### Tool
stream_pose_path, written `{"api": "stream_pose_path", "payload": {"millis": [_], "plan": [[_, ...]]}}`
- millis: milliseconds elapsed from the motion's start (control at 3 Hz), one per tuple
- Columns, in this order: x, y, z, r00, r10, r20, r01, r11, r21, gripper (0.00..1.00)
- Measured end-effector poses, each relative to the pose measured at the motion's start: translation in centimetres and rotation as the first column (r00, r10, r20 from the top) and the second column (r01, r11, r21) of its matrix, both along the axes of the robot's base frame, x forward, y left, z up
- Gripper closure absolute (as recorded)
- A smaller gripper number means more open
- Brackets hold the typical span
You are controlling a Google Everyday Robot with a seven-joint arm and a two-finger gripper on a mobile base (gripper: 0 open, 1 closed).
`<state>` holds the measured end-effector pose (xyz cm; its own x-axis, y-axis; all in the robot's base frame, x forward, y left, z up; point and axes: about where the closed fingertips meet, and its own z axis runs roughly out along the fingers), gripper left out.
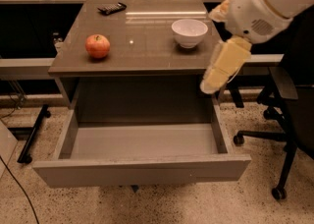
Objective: Place apple into top drawer
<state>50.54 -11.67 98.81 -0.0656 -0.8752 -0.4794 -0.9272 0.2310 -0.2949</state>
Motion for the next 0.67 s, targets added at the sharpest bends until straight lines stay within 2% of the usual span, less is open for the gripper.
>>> {"api": "stream_pose_path", "payload": {"millis": [667], "plan": [[4.3, 5.2, -0.3, 0.9958, 0.089, 0.024, -0.091, 0.990, 0.109, 0.00]]}}
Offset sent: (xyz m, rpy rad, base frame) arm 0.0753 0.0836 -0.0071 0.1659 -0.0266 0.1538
